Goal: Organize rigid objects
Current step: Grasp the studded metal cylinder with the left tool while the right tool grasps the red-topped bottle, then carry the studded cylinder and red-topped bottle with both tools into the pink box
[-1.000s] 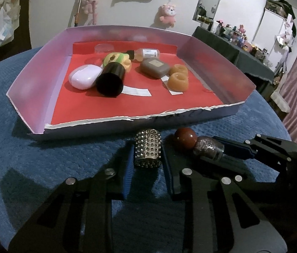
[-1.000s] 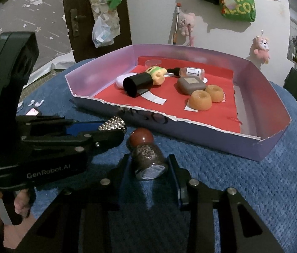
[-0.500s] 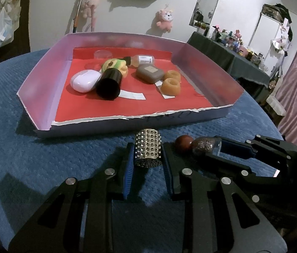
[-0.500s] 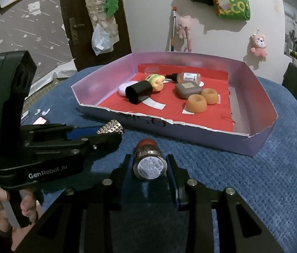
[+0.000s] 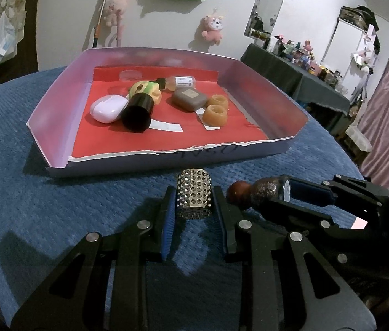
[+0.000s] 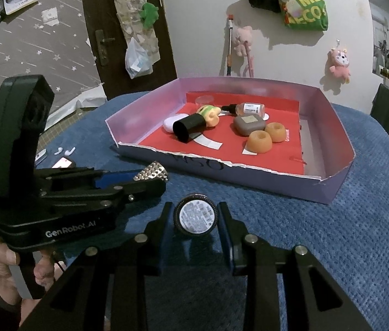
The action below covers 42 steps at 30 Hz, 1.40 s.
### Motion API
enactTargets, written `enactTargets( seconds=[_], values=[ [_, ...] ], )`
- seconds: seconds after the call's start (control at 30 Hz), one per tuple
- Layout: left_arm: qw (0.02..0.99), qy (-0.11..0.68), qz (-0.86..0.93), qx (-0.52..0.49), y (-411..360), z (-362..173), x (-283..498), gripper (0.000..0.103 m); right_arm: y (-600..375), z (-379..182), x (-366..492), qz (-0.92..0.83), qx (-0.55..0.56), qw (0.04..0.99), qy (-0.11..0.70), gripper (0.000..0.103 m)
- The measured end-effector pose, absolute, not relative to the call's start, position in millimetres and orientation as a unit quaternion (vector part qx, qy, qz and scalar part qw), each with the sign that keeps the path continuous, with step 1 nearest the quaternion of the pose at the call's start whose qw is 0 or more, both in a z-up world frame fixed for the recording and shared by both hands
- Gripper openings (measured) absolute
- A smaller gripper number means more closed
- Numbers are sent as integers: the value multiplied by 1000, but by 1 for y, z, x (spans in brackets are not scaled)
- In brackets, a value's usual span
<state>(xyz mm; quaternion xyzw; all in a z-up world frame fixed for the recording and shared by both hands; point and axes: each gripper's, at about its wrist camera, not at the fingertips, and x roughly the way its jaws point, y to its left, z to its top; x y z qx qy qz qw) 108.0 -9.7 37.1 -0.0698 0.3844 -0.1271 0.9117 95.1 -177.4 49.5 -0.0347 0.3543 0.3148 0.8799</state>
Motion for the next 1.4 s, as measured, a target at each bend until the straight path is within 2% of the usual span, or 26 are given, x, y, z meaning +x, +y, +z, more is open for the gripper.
enactTargets(
  seconds=[0.57,1.4],
  values=[
    [920,364,-132,-68,-7,57,106,24,-183,74,91,333,-18,883,330,33],
    [916,369,-137,-73,4,65,151,24,-181,94,135,318,-15,897,306,33]
  ],
)
